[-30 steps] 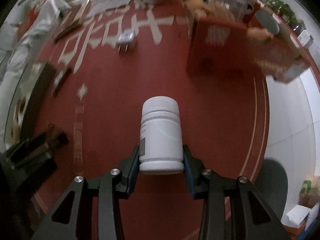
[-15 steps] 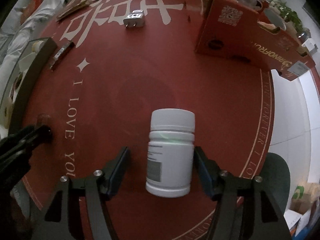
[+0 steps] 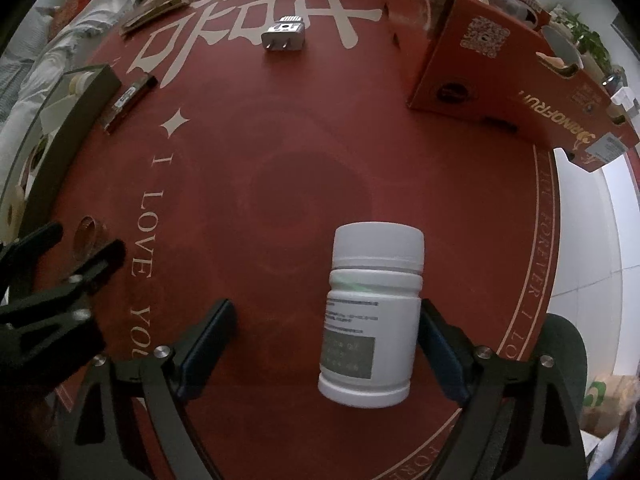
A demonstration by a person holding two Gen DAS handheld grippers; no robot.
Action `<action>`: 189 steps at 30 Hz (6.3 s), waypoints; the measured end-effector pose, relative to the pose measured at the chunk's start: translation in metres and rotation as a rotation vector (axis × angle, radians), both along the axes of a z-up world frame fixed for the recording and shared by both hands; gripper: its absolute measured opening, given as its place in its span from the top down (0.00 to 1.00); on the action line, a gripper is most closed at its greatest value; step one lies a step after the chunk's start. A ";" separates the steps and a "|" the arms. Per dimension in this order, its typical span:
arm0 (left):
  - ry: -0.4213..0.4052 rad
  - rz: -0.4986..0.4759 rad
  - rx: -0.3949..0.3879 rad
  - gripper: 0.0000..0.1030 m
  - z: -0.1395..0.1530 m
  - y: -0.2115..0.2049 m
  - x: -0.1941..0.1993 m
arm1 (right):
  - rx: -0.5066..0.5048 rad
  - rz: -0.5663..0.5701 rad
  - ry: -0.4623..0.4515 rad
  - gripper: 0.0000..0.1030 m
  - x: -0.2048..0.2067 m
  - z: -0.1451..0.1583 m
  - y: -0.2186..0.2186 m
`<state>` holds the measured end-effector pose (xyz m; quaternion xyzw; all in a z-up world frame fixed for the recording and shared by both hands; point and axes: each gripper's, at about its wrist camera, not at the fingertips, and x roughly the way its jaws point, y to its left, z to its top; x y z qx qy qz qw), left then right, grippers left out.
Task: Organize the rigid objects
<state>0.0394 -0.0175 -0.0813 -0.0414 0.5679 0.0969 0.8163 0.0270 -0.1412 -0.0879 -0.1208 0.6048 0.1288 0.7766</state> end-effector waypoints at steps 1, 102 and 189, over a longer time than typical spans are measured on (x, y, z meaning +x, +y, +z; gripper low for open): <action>0.000 0.012 -0.019 0.18 -0.001 0.001 -0.002 | -0.001 0.001 0.000 0.13 0.002 -0.001 0.002; -0.097 0.560 0.018 0.62 0.080 0.242 -0.043 | 0.174 0.443 0.019 0.59 0.013 0.078 0.293; -0.096 0.441 -0.033 0.00 0.073 0.185 -0.038 | 0.214 0.155 0.023 0.22 0.065 0.037 0.153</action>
